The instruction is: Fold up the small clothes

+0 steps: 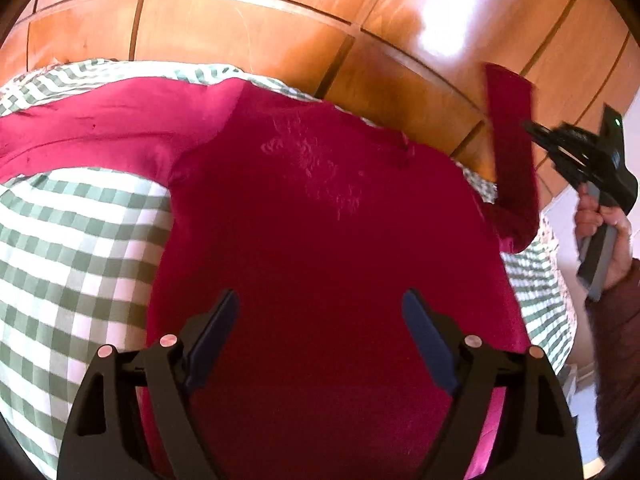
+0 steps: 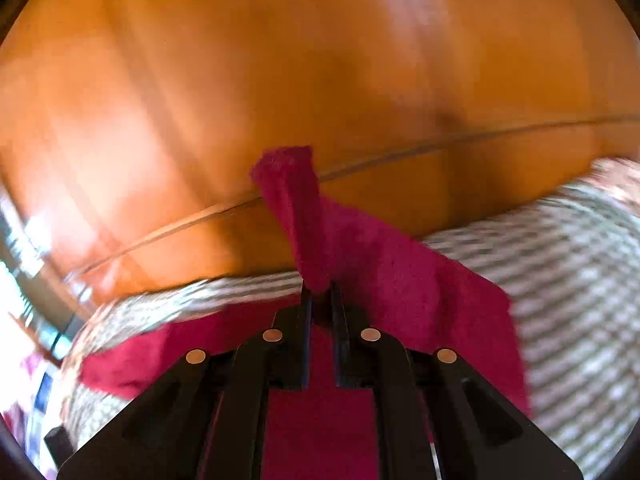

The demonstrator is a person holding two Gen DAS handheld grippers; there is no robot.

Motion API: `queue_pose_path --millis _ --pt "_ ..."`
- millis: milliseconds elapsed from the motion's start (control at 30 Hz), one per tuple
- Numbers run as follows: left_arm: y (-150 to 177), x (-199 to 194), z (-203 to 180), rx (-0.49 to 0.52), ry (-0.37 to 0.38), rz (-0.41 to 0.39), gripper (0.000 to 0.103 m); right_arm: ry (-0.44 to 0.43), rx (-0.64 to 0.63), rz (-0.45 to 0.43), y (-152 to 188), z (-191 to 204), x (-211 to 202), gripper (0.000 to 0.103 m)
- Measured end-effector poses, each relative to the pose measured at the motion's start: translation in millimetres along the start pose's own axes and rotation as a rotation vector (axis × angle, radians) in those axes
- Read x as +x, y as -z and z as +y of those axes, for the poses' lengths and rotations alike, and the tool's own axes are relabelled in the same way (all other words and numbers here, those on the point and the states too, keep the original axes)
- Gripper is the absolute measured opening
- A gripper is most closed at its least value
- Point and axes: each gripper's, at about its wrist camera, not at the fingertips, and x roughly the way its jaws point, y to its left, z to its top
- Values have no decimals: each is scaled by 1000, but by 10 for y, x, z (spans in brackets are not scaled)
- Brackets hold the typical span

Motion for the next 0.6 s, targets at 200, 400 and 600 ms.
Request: queue_pose_path --millis 200,400,600 --pt "-177 47 97 -39 27 -11 71 -158 -167 175 423 939 670 11" --pt "-381 169 209 -92 42 -16 65 -167 -99 127 555 890 533 67" --pt "-619 486 237 -107 35 7 62 -77 12 162 921 115 -6 67"
